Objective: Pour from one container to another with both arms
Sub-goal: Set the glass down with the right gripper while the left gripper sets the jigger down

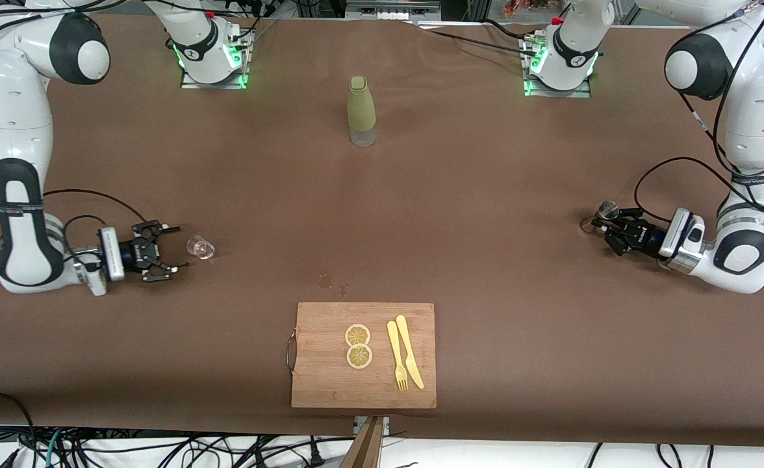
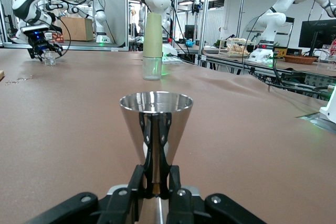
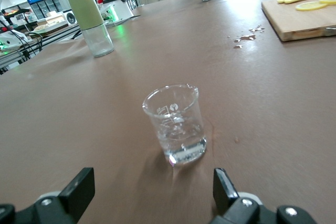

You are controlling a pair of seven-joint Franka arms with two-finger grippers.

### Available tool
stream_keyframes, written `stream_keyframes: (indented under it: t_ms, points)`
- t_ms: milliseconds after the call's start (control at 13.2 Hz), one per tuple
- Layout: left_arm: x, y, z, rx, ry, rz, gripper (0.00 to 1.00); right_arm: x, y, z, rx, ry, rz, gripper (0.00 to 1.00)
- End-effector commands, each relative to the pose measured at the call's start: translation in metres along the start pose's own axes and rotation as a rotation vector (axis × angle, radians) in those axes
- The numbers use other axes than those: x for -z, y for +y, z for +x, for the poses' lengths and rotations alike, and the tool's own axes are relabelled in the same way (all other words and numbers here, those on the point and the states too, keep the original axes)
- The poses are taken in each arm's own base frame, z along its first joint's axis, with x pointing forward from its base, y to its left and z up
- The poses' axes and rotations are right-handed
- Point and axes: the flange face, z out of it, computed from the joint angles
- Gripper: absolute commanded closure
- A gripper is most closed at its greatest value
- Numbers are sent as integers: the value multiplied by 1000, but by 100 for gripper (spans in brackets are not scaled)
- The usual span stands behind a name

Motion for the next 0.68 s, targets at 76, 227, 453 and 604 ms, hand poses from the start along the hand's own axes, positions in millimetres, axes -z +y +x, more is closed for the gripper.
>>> stream_keyframes:
  t_ms: [76, 227, 453, 604]
  points:
    - [9, 6, -4, -30, -26, -28, 52, 58, -3, 42, -161, -66, 17, 0]
    - [10, 6, -3, -29, -27, -26, 13, 80, -1, 78, -275, -96, 3, 0]
    - [26, 6, 8, -42, -61, -8, 0, 105, -4, 134, -446, -143, -36, 0]
    - [55, -2, 37, -70, -165, 8, 0, 124, -16, 189, -603, -238, -88, 0]
